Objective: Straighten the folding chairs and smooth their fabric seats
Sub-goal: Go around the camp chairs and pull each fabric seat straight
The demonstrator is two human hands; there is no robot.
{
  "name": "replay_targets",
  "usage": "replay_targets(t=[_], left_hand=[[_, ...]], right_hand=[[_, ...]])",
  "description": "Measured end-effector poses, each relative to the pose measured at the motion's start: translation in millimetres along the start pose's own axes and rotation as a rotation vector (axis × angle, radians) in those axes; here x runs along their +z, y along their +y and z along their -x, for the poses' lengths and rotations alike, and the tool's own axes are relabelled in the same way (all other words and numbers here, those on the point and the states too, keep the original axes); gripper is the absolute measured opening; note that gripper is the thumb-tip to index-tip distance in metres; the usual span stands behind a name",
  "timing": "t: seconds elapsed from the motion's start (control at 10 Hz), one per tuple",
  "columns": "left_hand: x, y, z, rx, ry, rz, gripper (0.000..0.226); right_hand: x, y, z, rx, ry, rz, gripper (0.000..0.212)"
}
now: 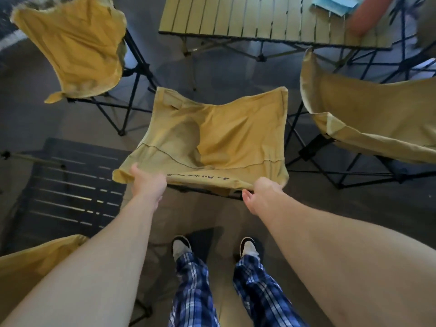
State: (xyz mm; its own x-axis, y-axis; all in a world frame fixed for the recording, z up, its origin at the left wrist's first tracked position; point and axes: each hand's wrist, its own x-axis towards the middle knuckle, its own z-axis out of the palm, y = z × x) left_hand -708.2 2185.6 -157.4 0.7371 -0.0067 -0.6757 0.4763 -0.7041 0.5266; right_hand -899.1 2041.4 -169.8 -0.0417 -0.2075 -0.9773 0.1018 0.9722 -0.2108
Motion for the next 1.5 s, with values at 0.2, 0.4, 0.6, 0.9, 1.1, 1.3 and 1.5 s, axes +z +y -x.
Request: replay_targets(t=[0.2,0.4,0.6,0.9,1.1,1.3,1.5], left_hand=[[-3,24,-49,-0.047,0.028,-0.158,0.031],[6,58,-82,0.184,-0.064,-0.417,0.017],[12,86,-96,0.224,-0.036,-0.458,0.019],[26,116,-102,0.305,0.023,-0.748,0.025],[23,117,-110,0.309,0.052,-0.743,0.019],[10,121,-118,0.242,-0.182,-0.597,0.021],[-44,148,-104,0.272,-0.238,-0.500,0.020]], right_hand=[[22,-7,1,-0.105,0.105,-0.144,0.016],[43,-45,15,-0.190,0.338,-0.266,0.042],[58,-63,13,-0.190,0.521,-0.146,0.043],[66,-78,-6,-0.210,0.413,0.150,0.048],[69,-80,-3,-0.294,0.411,0.254,0.035],[72,-91,3,-0.218,0.369,0.580,0.021],[108,-91,38,-0.297,0.245,1.178,0.022]])
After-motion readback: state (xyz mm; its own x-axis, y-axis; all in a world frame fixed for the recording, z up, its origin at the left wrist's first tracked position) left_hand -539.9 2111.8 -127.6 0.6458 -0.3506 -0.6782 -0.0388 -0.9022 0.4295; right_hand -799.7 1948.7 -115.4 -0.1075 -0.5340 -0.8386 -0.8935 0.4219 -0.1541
